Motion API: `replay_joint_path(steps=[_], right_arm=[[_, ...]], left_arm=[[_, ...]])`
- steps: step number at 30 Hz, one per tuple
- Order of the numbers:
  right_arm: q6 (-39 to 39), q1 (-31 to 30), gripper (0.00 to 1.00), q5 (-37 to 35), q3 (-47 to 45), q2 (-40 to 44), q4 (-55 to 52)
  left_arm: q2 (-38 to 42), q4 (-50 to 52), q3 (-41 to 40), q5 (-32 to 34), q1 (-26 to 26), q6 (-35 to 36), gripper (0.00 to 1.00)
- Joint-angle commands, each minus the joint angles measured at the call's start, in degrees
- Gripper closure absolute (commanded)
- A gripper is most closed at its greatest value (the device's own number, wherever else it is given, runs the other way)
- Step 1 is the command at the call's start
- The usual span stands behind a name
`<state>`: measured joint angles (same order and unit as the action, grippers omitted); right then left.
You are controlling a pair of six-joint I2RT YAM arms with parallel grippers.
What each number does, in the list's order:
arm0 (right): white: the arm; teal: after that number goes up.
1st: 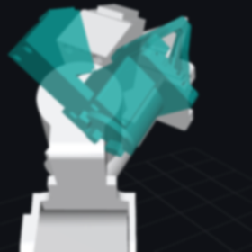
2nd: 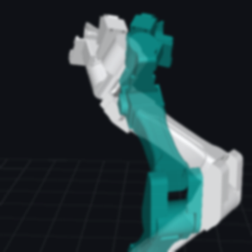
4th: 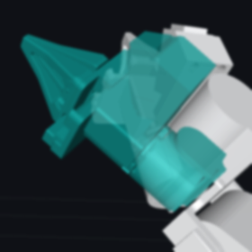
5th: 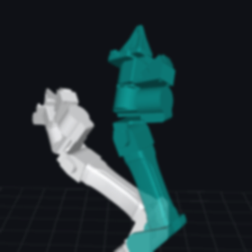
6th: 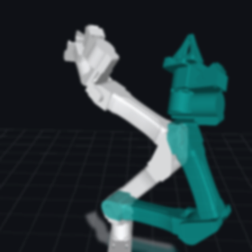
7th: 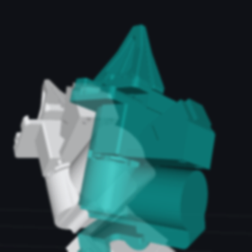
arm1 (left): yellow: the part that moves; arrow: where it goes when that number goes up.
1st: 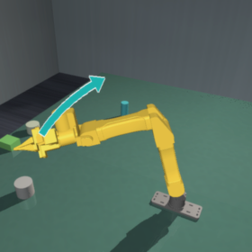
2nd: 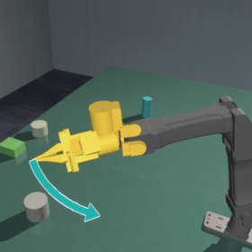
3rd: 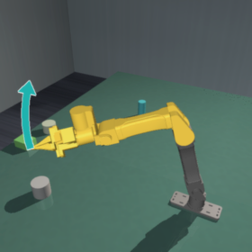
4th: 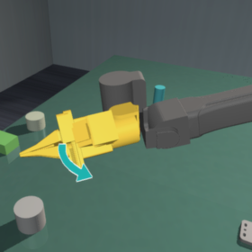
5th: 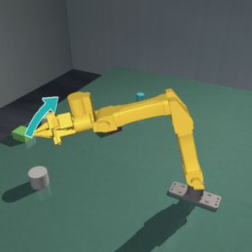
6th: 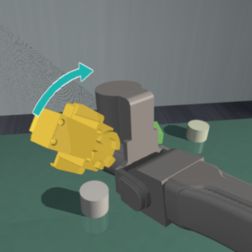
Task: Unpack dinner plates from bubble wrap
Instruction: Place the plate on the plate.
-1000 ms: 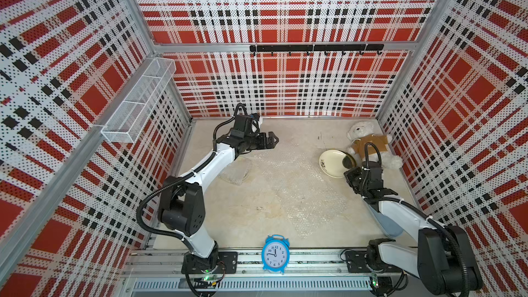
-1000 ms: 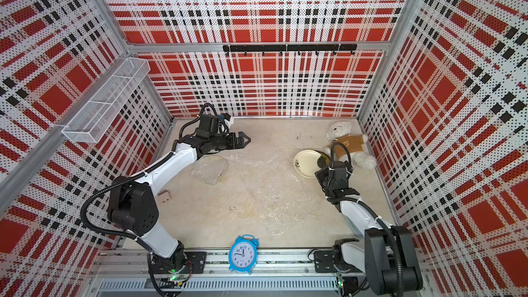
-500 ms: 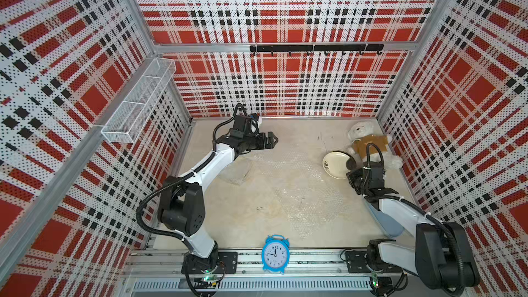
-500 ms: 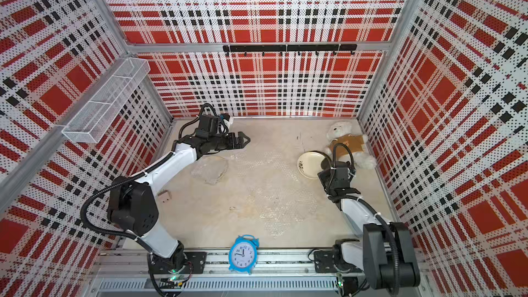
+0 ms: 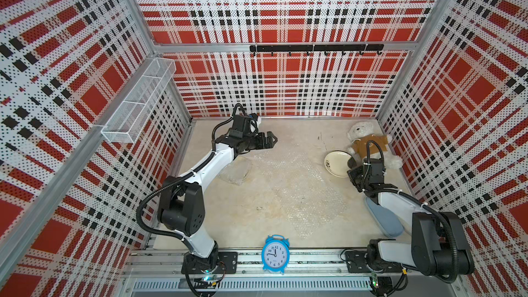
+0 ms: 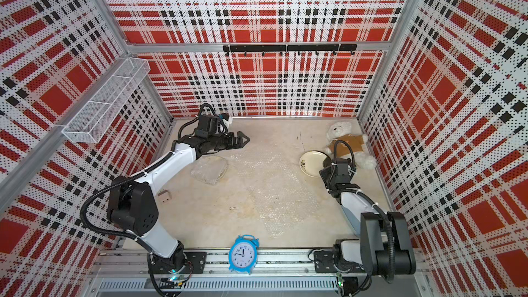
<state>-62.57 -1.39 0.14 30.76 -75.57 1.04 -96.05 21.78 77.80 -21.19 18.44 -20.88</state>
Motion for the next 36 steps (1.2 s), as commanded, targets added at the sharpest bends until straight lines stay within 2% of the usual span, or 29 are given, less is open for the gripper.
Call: replay_joint_path(steps=[1,13,15,20,24,27,32,35,36], right_arm=[[0.1,0.8,0.97,-1.7,2.0,-1.8,2.7],[0.4,0.8,0.93,-1.8,4.7,-7.8,5.6],[0.5,0.8,0.88,-2.4,4.4,-7.4,5.6],[1.6,0.8,0.67,-4.1,5.0,-6.4,3.3],[2.6,0.8,0.61,-4.1,5.3,-5.5,2.4],[3.2,0.7,0.6,-4.5,5.1,-4.1,2.0],[7.9,-1.3,0.53,-7.2,8.4,-1.7,-3.0],[11.4,-3.7,0.48,-8.5,11.6,-0.9,-6.7],[12.9,-4.9,0.47,-9.6,12.6,-0.5,-7.7]], left_arm=[[1.2,-1.6,-0.6,-0.8,-0.6,-0.7,0.01],[1.2,-1.6,-0.8,-1.0,-0.7,-0.8,0.01],[1.3,-1.7,-0.9,-1.0,-0.6,-0.8,0.01],[1.1,-2.5,-1.2,-1.5,-0.7,-1.2,0.01],[1.3,-2.4,-1.3,-1.4,-0.7,-1.3,0.01],[1.7,-2.4,-1.6,-1.0,-0.6,-1.4,0.01],[1.7,-2.3,-1.8,-0.2,-0.6,-2.2,0.01],[2.5,-1.4,-2.3,3.0,-0.6,-3.4,0.01],[3.0,0.0,-2.4,6.3,-0.7,-4.3,0.01]])
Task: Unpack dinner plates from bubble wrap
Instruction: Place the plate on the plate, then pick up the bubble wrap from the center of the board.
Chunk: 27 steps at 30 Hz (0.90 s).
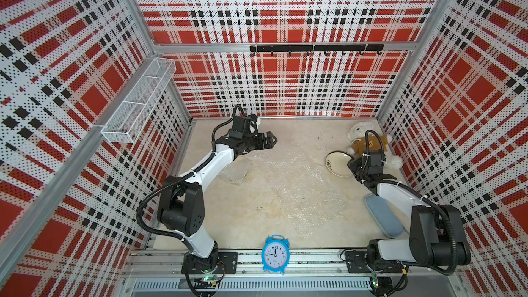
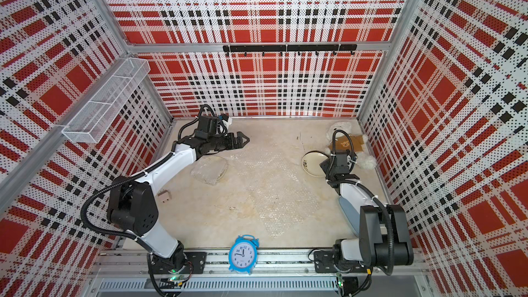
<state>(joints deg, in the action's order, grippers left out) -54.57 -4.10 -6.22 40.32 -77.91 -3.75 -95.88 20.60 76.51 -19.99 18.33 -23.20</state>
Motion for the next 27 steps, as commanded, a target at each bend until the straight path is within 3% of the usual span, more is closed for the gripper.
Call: replay_joint_path(steps=[1,4,8,9,14,20,27], right_arm=[[6.4,-3.5,0.45,-4.0,4.0,2.1,-3.7],[13.2,-5.9,0.32,-0.5,6.7,1.3,-1.8],[20.1,-9.0,0.14,5.7,13.3,-3.5,-5.4],[21.3,-10.1,0.01,6.1,14.6,-4.5,-6.3],[22.9,-13.3,0.0,11.6,15.8,-8.1,-4.4],[21.2,-14.7,0.0,19.7,13.8,-12.6,0.7],[20.6,-16.6,0.0,22.8,10.0,-16.0,3.7]], left_arm=[[3.5,2.4,-1.5,7.3,-0.5,-2.9,0.01],[6.4,4.4,-4.2,9.8,-0.5,-5.9,0.01],[11.2,2.0,-11.9,7.0,-1.7,-10.9,0.01],[12.0,2.0,-13.7,6.9,-1.4,-11.9,0.01],[15.0,-2.4,-22.0,5.0,3.9,-15.9,0.01],[13.3,-10.3,-28.8,3.6,8.5,-23.0,0.01],[9.0,-14.4,-30.3,2.6,12.1,-25.2,0.01]])
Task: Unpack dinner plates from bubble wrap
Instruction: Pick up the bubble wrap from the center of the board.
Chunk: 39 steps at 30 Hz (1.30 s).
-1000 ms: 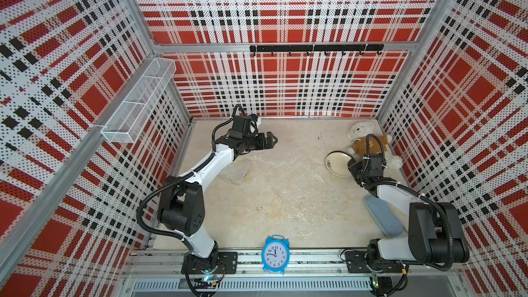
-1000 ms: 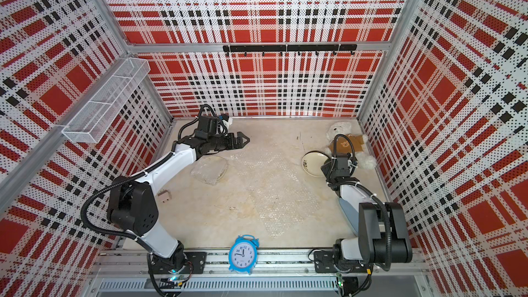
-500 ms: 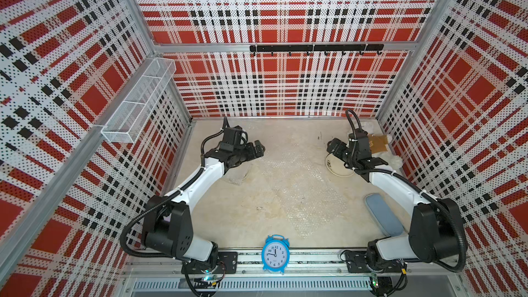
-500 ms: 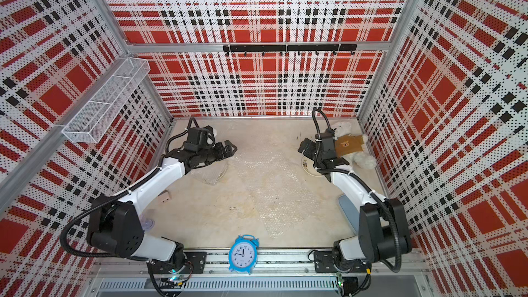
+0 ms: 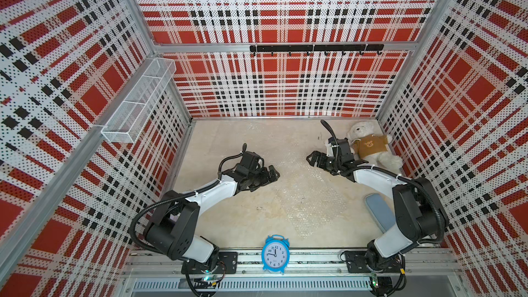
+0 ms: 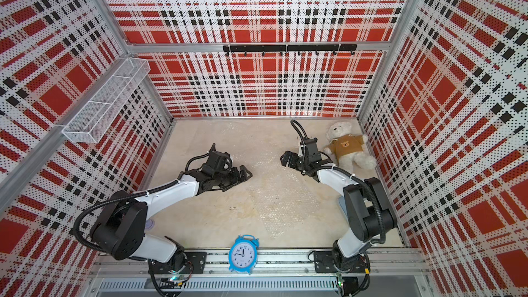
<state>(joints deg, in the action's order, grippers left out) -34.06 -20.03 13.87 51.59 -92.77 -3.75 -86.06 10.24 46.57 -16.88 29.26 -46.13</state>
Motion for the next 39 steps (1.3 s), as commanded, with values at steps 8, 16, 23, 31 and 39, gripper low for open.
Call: replay_joint_path(steps=[8,16,23,31,39], right_arm=[[-0.2,-2.0,0.0,3.2,-3.1,-4.9,5.9],[-0.6,-2.3,0.0,3.5,-3.6,-6.9,7.2],[-1.5,-3.1,0.0,3.6,-4.0,-7.8,8.6],[-2.2,-3.9,0.0,2.7,-4.5,-7.2,9.2],[-2.3,-3.9,0.0,2.3,-4.4,-7.2,9.1]], left_arm=[[-1.3,-5.1,-3.0,0.2,2.5,-3.7,0.01],[-3.2,-4.4,-3.2,0.7,4.9,-4.6,0.01],[-6.9,-9.0,-3.1,-0.4,6.7,-7.4,0.01],[-10.8,-14.7,-3.6,-0.3,8.0,-9.9,0.01],[-7.7,-23.5,-6.9,4.4,10.0,-14.4,0.3]])
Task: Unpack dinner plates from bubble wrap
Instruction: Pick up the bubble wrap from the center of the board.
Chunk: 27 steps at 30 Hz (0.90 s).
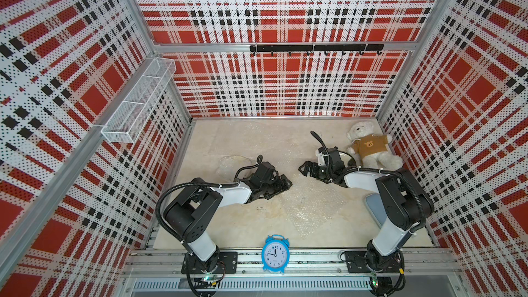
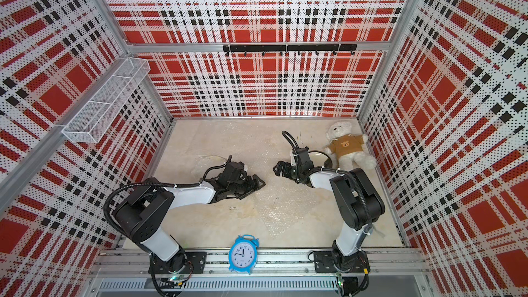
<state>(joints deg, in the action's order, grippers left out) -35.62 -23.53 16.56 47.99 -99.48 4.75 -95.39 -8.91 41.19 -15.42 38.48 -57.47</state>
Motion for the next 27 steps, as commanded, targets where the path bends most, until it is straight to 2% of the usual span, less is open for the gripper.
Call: replay_joint_path(steps=[1,4,9,16,20,23,27], right_arm=[[-0.8,-0.4,0.0,-0.5,-0.8,-0.5,0.7],[-0.8,-0.4,0.0,-0.5,-0.6,-0.5,0.7],[-0.6,-0.4,0.0,-1.0,-0.5,0.4,0.3],[1.4,-0.2,0.0,-5.8,2.6,9.5,-9.4],[3.3,1.5,0.0,-6.9,5.6,15.6,-14.9],[3.5,4.6,0.0,-4.8,6.4,18.8,-16.9],[3.5,8.2,0.0,-3.6,5.1,22.7,-17.2]], left_arm=[[2.3,-4.7,-1.8,3.8,0.9,-3.3,0.39],[3.6,-5.2,-1.9,4.7,1.0,-3.0,0.65],[4.2,-5.4,-1.7,4.0,0.3,-2.1,0.98],[7.0,-4.1,1.9,1.1,-3.3,0.7,1.0],[6.7,1.0,10.5,-3.7,-6.2,6.1,1.0],[5.0,7.8,19.2,-6.0,-7.6,11.4,1.0],[2.3,10.8,26.2,-7.9,-10.3,14.0,1.0]])
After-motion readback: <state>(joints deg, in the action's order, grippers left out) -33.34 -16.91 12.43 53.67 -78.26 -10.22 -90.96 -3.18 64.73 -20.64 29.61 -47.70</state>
